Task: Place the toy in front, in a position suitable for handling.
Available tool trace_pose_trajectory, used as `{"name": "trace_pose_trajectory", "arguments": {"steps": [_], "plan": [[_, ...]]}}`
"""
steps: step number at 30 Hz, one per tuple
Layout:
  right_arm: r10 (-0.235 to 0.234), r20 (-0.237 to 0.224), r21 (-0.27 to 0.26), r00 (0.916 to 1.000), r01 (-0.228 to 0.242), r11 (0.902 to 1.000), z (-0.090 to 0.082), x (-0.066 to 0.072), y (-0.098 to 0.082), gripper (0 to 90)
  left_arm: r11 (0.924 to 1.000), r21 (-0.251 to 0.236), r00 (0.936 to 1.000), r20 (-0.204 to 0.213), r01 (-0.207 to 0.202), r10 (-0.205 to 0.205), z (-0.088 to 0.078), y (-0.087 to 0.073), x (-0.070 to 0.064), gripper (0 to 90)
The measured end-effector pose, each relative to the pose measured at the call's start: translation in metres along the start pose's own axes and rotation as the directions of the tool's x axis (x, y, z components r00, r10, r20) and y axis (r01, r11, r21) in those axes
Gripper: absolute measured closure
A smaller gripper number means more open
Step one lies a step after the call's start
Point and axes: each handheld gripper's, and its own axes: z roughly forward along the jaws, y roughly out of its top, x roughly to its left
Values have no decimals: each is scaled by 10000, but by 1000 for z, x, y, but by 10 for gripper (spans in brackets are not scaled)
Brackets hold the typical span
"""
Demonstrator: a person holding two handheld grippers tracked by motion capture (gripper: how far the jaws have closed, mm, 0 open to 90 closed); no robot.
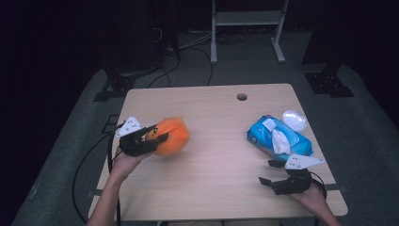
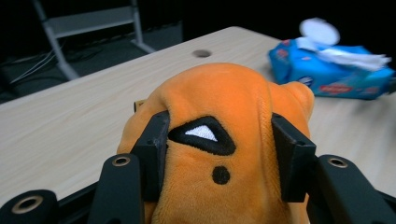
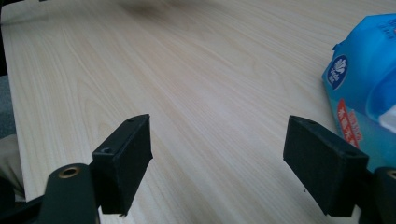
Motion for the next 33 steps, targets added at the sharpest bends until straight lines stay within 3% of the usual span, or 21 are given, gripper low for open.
{"name": "trace_pose_trajectory", "arguments": {"steps": [1,2,5,14,18,24,25,33], "plan": [[-2,47,-58,10000,2,10000,-2,-2,0,223,9999,-3,9994,299,-171,171,6,4,-9,478],[-2,47,-58,10000,2,10000,-2,-2,0,223,9999,-3,9994,299,-171,171,6,4,-9,477],[114,165,-249,9998,-110,9996,-8,-6,-1,223,9989,-58,9959,774,-455,458,20,10,-28,477],[176,378,-533,9991,-156,9985,-16,-10,-1,224,9959,-9,9848,1485,-904,896,46,12,-58,476],[142,465,-601,9988,-113,9981,-18,-10,0,224,9927,165,9762,1844,-1193,1142,59,9,-75,475],[160,536,-756,9984,-119,9971,-20,-10,1,232,9920,245,9683,2214,-1236,1152,72,1,-88,475],[76,627,-765,9980,-28,9971,-21,-9,2,232,9907,309,9642,2356,-1328,1219,77,-4,-93,474],[-62,719,-1041,9974,137,9945,-26,-7,8,234,9863,534,9507,2789,-1562,1354,92,-18,-109,471]]}}
